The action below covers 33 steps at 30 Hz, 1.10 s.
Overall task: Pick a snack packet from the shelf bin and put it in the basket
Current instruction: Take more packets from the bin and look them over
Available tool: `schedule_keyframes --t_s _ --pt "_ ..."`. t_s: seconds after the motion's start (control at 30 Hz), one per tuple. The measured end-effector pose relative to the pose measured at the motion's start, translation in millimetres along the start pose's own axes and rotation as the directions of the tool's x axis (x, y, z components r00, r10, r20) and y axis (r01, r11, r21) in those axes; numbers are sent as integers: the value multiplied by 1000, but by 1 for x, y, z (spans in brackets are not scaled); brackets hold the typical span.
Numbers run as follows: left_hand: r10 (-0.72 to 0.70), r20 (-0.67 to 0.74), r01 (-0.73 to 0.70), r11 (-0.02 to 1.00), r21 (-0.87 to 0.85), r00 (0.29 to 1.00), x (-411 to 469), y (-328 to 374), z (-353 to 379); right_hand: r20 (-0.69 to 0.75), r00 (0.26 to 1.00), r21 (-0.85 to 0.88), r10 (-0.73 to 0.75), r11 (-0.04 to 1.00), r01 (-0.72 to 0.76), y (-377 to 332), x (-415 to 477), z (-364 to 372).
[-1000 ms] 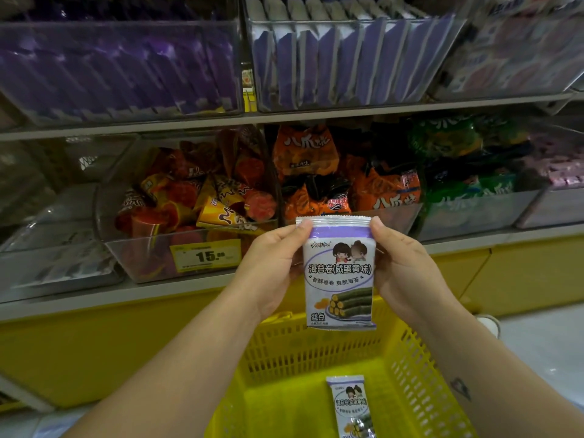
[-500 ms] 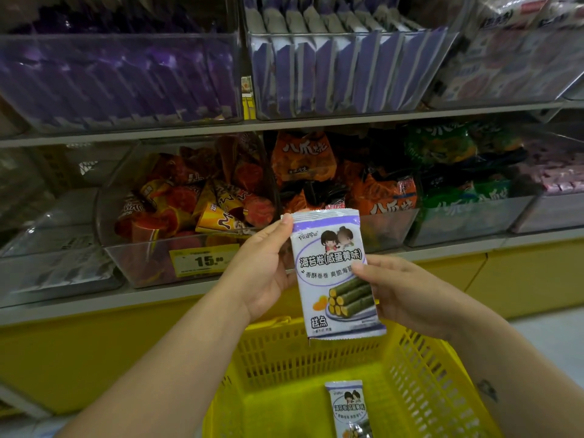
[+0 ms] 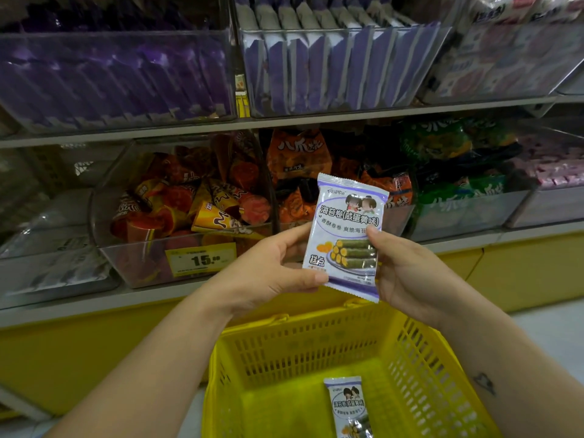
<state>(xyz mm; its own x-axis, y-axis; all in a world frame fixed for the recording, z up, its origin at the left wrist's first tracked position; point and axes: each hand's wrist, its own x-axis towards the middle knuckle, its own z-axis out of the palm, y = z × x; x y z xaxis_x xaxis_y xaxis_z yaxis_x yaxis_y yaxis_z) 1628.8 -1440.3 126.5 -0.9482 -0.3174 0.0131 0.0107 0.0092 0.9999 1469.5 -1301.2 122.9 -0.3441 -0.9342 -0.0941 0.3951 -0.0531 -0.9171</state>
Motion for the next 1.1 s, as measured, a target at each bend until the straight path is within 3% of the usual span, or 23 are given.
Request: schedule_keyframes --t_s 0.27,0.4,0.47,0.63,0.73,0.83,0.93,1.03,1.1 --pt "115 -57 -113 993 35 992 0 -2 6 -39 999 32 -8 999 9 -6 1 0" --pt "225 -214 -143 929 342 950 2 -3 11 -118 982 -78 -149 987 140 -4 0 5" --pt "242 -227 -135 905 404 944 4 -5 16 -121 968 -170 -221 965 199 -2 -1 11" --pt "168 -153 -151 982 115 974 4 -6 25 -32 968 -313 -250 922 228 8 3 27" --pt "171 -138 -154 981 122 976 3 -3 30 37 972 -359 -233 904 230 10 2 32" --pt "124 -144 -119 992 43 982 0 -2 29 -40 957 -402 -287 882 247 10 6 32" --pt "55 -95 -59 998 -36 994 -1 -2 18 -195 908 -339 -370 895 292 1 10 27" --pt "42 -33 -43 999 -19 999 -1 -4 13 -169 902 -297 -398 893 339 -11 6 21" --pt "95 -103 -95 995 5 990 1 -5 14 -129 888 -378 -442 849 368 -15 3 21"
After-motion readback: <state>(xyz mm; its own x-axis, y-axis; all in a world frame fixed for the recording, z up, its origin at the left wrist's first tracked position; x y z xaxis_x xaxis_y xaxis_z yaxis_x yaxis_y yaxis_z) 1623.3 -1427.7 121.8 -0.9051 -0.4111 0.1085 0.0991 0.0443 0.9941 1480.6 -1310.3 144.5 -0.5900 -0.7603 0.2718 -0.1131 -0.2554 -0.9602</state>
